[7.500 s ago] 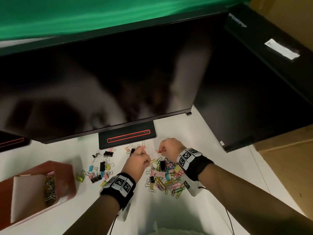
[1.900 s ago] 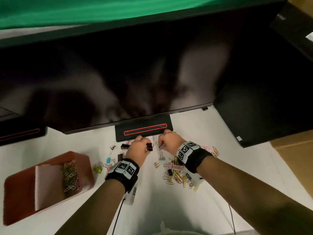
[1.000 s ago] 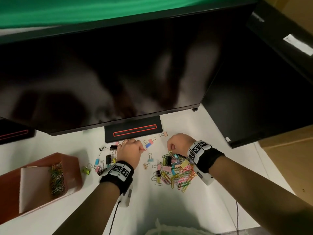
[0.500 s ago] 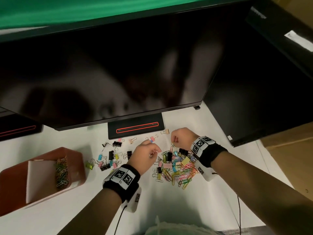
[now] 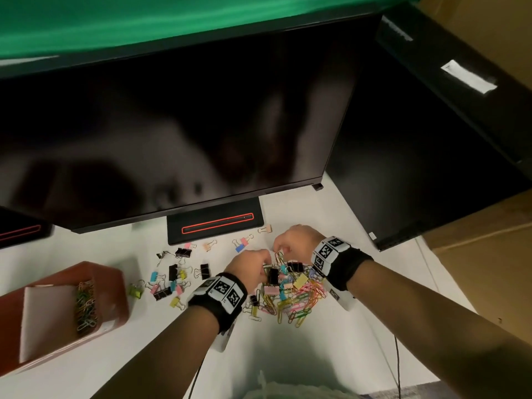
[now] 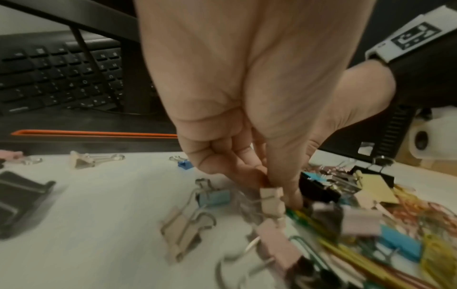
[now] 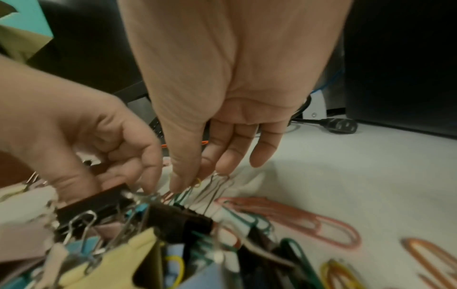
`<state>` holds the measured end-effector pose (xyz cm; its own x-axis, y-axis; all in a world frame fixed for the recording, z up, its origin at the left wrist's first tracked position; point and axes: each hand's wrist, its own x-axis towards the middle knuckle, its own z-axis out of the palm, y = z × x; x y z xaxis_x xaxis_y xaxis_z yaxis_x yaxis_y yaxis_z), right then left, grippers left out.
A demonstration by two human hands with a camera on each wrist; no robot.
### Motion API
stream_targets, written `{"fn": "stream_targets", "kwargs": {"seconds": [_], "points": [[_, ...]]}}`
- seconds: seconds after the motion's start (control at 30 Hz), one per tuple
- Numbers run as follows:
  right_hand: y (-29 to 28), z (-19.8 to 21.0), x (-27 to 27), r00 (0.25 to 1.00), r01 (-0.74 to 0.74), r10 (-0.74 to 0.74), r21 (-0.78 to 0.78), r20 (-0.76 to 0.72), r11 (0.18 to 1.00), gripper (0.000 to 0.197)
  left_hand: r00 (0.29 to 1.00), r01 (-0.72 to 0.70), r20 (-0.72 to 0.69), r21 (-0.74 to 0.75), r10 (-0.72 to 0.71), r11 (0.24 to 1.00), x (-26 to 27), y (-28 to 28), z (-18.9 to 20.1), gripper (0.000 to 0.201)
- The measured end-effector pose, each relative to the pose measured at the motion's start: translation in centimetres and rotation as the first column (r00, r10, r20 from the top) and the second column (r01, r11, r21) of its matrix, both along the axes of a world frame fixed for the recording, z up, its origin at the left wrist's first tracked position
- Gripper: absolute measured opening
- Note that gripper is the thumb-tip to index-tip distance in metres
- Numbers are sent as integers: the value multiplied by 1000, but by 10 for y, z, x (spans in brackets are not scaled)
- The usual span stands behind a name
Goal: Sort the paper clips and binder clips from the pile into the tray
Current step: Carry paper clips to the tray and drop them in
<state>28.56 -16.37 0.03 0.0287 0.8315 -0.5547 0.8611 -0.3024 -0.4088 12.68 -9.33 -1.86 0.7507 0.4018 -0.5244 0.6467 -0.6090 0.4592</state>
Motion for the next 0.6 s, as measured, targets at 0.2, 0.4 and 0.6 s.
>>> {"fn": "stream_targets", "kwargs": {"seconds": [0.2,0.4,0.6], "points": [[5,-7,-4,1000,-23,23,9,19,1000,13,999,-49,24,44,48,998,-1,10,-7,15],[3,-10,8,1000,-14,14,9,-16,1000,14,978,-156,144,32,150,987,-18,19,-10,15],[-1,-9,14,998,34,-35,-17,-46,999,15,988,-69,136,-23,72,997,-28,25,-1,33]]}}
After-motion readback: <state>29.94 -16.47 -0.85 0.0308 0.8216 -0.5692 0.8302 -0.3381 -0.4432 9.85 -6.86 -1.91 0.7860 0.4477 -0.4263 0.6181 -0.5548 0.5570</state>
